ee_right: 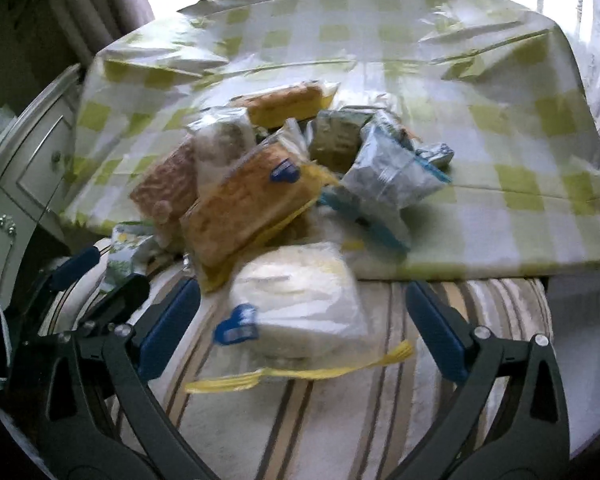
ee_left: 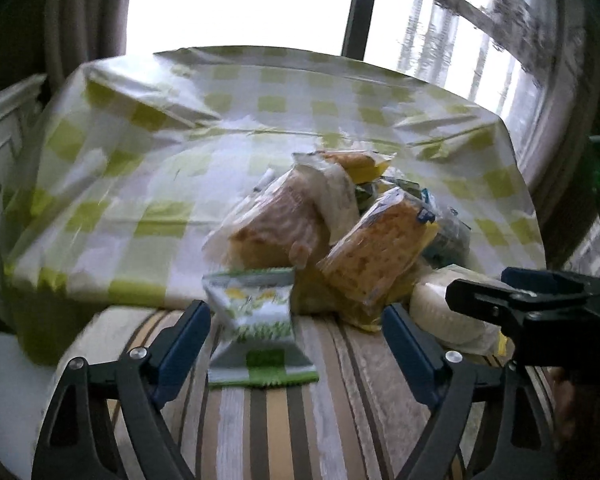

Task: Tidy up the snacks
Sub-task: 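Grasp the white bun bag with the right tool while the left tool grasps the green-white snack packet, then carry both snacks to the white box and open both tools to drop them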

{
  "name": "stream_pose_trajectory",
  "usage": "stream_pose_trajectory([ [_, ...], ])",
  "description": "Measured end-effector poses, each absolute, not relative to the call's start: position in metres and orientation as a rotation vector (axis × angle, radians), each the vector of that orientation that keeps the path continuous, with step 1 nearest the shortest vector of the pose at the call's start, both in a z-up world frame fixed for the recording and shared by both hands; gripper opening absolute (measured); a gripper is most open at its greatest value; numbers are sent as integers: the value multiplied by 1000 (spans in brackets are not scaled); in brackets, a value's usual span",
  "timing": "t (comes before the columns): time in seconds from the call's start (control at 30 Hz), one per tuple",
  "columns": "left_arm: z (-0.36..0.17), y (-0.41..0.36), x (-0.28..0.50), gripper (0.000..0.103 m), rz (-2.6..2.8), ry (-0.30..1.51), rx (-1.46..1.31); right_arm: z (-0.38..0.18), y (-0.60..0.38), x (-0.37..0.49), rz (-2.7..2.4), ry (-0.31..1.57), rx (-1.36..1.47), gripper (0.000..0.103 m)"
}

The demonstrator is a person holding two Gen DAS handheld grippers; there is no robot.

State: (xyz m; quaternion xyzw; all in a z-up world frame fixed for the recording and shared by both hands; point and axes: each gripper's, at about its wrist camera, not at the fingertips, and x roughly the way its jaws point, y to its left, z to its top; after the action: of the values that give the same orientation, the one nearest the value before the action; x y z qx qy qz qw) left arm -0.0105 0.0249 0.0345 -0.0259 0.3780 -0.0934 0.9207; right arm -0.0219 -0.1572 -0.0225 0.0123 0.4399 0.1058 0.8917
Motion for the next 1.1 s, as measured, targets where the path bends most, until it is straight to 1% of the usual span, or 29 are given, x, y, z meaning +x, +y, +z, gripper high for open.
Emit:
stream_pose_trajectory([
  [0.1, 36, 35, -4, 88, -211, 789, -100, -25, -163, -18, 230, 938, 26, 97],
  [0.17, 35, 47, -2, 88, -211, 800, -163, -27, -166, -18, 232, 939, 21, 97],
  [0.23, 29, 55, 4, 88, -212, 842, -197, -30, -163, -18, 249, 946, 9, 93],
  [0.3, 23, 53, 10, 88, -216, 885, -200, -32, -153, -20, 265, 953, -37, 91],
  [0.33, 19, 53, 15, 88, -181, 911, -200, -34, -149, -21, 266, 957, -63, 86],
  [0.43, 12, 59, 23, 88, -147, 944, -231, -39, -139, -22, 284, 966, -110, 80],
  [0.47, 12, 59, 24, 86, -142, 945, -231, -40, -138, -23, 290, 963, -114, 77],
  [0.5, 12, 58, 25, 70, -141, 947, -222, -39, -138, -25, 298, 961, -112, 74],
  [0.53, 11, 57, 27, 56, -145, 955, -211, -39, -138, -27, 297, 955, -113, 72],
  [0.57, 7, 54, 30, 45, -152, 979, -200, -39, -139, -29, 298, 950, -110, 72],
  [0.67, 7, 52, 28, 45, -140, 976, -177, -36, -144, -33, 303, 939, -95, 70],
  [0.9, 18, 40, 1, 44, -144, 906, -159, -27, -175, -55, 311, 900, -2, 69],
  [1.1, 35, 5, -10, 44, -247, 862, -139, -19, -209, -74, 284, 871, 74, 68],
])
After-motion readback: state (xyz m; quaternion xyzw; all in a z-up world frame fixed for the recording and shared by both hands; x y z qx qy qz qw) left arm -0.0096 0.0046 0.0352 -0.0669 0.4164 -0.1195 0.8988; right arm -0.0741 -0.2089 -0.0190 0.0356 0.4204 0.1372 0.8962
